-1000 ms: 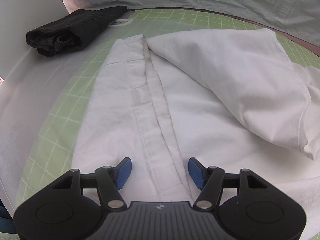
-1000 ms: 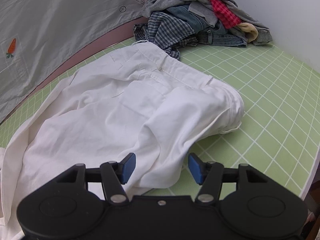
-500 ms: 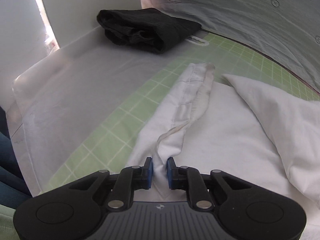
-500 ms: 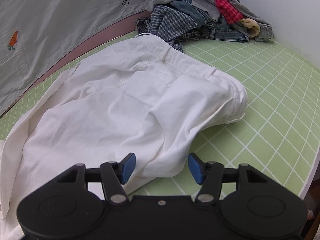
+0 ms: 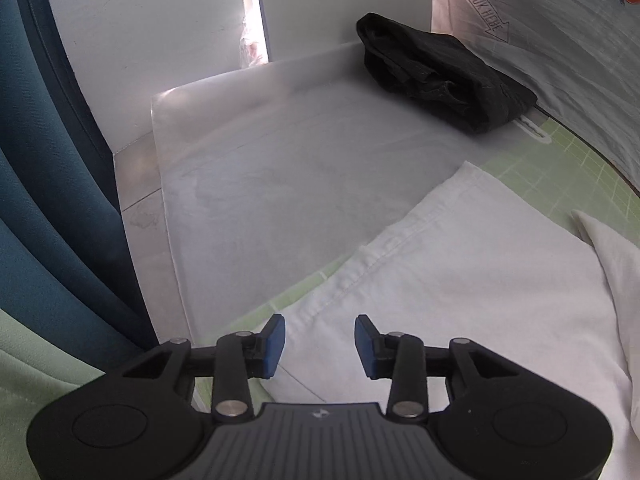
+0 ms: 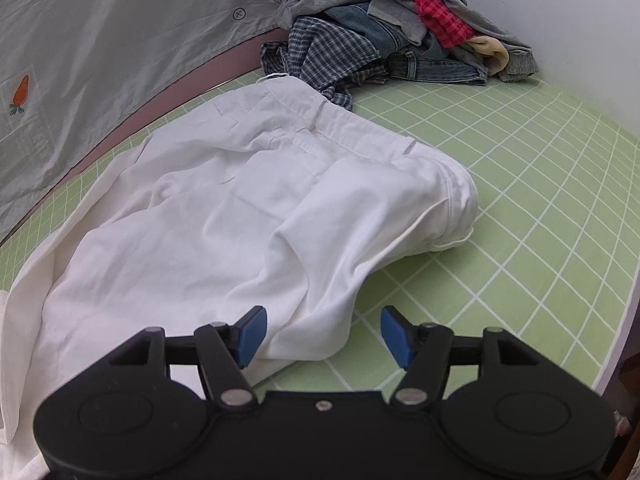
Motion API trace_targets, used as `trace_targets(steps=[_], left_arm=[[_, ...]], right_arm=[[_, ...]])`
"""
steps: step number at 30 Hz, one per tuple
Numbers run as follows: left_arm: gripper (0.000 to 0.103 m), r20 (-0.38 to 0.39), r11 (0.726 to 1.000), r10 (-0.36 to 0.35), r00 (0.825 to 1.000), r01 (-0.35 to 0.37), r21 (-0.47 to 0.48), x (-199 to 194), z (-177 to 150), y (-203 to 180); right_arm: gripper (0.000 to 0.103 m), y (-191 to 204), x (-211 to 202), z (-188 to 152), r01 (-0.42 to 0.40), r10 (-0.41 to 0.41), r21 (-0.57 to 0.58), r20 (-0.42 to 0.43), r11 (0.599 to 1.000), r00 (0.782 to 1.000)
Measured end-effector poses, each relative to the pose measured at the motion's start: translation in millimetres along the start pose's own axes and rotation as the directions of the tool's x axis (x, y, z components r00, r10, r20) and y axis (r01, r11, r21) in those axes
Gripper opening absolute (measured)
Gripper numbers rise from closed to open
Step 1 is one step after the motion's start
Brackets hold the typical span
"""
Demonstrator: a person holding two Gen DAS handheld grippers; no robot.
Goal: Fold clothes
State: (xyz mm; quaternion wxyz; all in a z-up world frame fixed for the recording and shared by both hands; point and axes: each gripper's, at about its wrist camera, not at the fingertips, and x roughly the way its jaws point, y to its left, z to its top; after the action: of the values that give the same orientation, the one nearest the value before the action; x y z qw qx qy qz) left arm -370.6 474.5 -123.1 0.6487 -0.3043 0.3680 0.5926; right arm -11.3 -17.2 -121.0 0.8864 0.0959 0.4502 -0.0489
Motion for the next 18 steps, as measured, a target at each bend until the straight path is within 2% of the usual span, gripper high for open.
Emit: trace_targets(steps=[3,4,8,10,18], left_arm=[[0.057,-0.017,0.996,-0.049,0.999,0.050,0.073,-10.2,-23.5,-24.3],[0.058,-0.026,0.994,-0.065,0.998,0.067,0.086,-12.8,-30.5,-30.9],[0.059,-0.131,0.989,-0.142,0.981,0.145,0.010,-12.9,-53.8,-43.4],[0.059,-0.181,0.984,-0.180,0.967,0.176,-0.034,-14.5,-67.2,-49.1],[0.064,-0.290,0.969,-0.227,0.930,0.186,-0.162,-26.7,-104.1,-57.9]], right_arm=[[0.067,-11.0,-0.8,4.0,0.001,-0.001,0.023,0.010,1.000,1.000],[0.067,-14.9,-0.9,5.3,0.001,-0.001,0.033,0.013,0.999,1.000],[0.078,-36.3,1.6,9.2,-0.019,0.016,0.127,0.025,0.992,1.000],[0.079,-49.3,4.9,13.2,-0.039,0.035,0.197,0.025,0.980,0.999],[0.081,-80.4,27.0,41.0,-0.092,0.097,0.402,0.008,0.911,0.995]])
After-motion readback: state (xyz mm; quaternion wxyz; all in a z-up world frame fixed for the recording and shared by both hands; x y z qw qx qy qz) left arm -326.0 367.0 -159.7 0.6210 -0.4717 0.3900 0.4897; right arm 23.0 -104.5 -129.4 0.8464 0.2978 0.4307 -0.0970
